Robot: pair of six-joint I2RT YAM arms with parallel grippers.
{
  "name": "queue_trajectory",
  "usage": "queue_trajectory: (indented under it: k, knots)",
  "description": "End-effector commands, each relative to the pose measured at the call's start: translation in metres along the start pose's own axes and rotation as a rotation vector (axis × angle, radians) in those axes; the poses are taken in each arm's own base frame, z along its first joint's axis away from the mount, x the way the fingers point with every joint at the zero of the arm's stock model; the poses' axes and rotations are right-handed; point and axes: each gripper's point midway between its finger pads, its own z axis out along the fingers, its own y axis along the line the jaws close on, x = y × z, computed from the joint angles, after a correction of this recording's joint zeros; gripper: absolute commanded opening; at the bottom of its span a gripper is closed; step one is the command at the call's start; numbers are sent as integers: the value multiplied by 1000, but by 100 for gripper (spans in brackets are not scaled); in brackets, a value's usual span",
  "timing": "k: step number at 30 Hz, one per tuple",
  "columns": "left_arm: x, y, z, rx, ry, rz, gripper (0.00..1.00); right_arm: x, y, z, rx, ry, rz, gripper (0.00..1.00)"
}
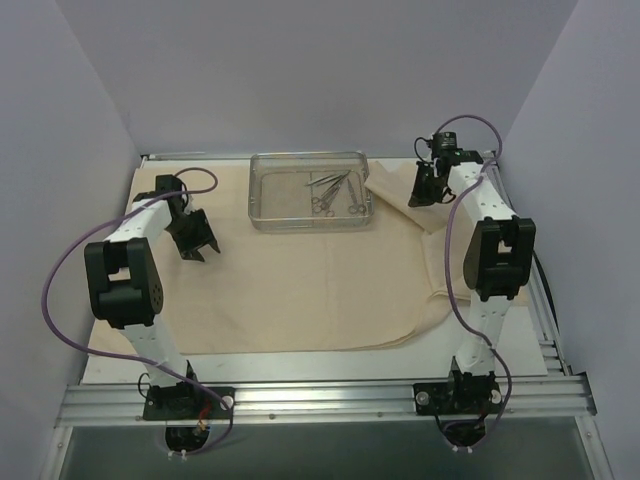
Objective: Open and lay out the surgical kit
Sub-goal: Open the surgical kit at the center of the board.
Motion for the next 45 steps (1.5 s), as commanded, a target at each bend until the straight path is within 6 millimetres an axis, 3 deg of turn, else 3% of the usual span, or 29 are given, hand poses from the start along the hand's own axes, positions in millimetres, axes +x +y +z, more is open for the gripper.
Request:
queue_trajectory:
  k: [1,4,7,9,11,18,20,21,22,23,24,26,27,28,29,33,37,40,41,42,43,44,45]
  knots:
    - [-9,-5,-6,23,-19,11,58,-6,36,15,-127,-12,-40,0]
    - [-14,-7,-4,31,-28,12,58,2,59,30,-174,11,-86,0]
    - [-18,-9,-2,34,-23,14,58,8,66,43,-173,26,-104,0]
    - [-18,-12,-3,50,-20,20,59,12,58,54,-138,37,-102,0]
    - [-20,-15,-6,67,-34,32,67,10,44,62,-72,18,-93,0]
    - [-21,-22,-14,103,-39,54,78,-39,-17,72,126,-168,19,0]
    - [-21,-23,-17,104,-43,62,80,-54,-51,76,208,-203,65,0]
    - [-22,-23,-18,102,-46,63,83,-67,-58,75,223,-231,80,0]
    - [-23,-24,-21,106,-54,66,84,-76,-84,74,269,-242,117,0]
    - [-24,-25,-24,107,-60,66,84,-73,-98,88,300,-217,134,0]
    - [-26,-28,-28,114,-70,73,85,-92,-103,81,309,-250,141,0]
    - [-27,-27,-34,105,-81,78,86,-104,-123,83,374,-275,143,0]
    - [-29,-29,-40,108,-97,84,86,-113,-122,82,369,-291,127,0]
    - [-30,-29,-42,106,-101,86,87,-135,-117,68,361,-335,91,0]
    - [-30,-29,-43,105,-106,91,94,-139,-117,69,376,-336,78,0]
    - [-28,-27,-45,91,-116,94,94,-159,-112,46,359,-372,57,6]
    - [-28,-23,-46,74,-123,91,94,-139,-96,39,278,-325,81,20]
    - [-27,-18,-48,49,-134,90,94,-101,-75,34,180,-240,104,26]
    - [-25,-16,-47,41,-134,86,94,-99,-67,14,164,-256,108,26]
    - [-26,-15,-51,34,-151,84,94,-67,-69,22,166,-184,127,28]
    - [-27,-14,-52,27,-165,81,94,-54,-67,19,150,-159,142,28]
    - [-27,-11,-53,11,-174,76,94,-47,-58,0,105,-163,157,28]
    - [-28,-10,-57,0,-187,75,94,-8,-63,6,108,-67,185,28]
